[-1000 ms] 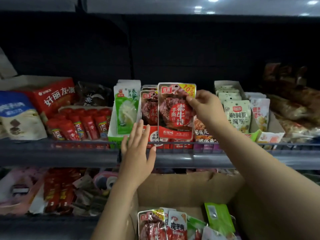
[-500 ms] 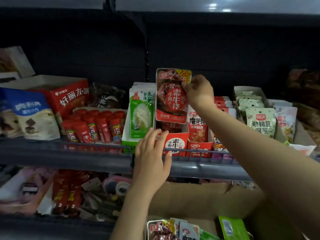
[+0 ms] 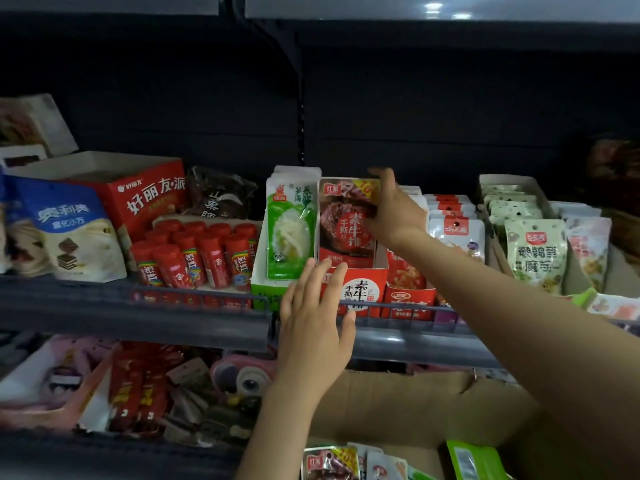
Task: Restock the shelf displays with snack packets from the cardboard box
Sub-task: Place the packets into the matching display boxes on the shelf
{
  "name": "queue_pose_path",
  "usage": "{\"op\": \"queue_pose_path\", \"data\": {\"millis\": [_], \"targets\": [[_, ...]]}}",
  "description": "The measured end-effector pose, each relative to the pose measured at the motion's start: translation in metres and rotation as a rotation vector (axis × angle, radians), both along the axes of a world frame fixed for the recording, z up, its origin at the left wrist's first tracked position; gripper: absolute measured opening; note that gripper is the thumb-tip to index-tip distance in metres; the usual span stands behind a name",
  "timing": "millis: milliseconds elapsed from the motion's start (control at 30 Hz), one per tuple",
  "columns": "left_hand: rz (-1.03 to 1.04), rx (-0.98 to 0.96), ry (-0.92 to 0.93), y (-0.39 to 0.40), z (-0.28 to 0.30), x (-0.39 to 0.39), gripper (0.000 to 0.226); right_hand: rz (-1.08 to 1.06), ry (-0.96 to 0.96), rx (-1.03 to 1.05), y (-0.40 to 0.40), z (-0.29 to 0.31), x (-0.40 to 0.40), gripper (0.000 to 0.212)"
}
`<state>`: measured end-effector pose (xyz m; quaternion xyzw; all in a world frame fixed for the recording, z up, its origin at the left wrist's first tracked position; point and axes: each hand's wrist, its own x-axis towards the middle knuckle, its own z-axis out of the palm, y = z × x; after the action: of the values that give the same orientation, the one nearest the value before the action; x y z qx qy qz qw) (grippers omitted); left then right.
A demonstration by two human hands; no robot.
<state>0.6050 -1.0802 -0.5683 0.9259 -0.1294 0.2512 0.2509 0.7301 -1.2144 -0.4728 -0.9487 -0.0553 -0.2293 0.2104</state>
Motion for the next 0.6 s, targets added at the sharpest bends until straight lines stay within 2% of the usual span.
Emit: {"op": "queue_pose_path", "data": {"millis": [100,233,467,600], "targets": [[0.0,0.001,0.001,0.0,0.0,0.0,0.063,-0.063,0.008,-0.157,0.0,-0.003,0.002,0.067],[0.0,0.005,0.003,0.0,-0.001,-0.001,0.063,-0.087,-0.001,-0.164,0.0,-0.007,0.001,0.06],[0.016,0.029,0.03,-0.002,-0.001,-0.001,0.067,-0.023,0.022,-0.025,-0.006,-0.007,0.004,0.06],[0.035,0.021,0.081,-0.005,0.003,-0.005,0.068,0.072,-0.03,0.12,-0.013,-0.006,-0.01,0.057]]}}
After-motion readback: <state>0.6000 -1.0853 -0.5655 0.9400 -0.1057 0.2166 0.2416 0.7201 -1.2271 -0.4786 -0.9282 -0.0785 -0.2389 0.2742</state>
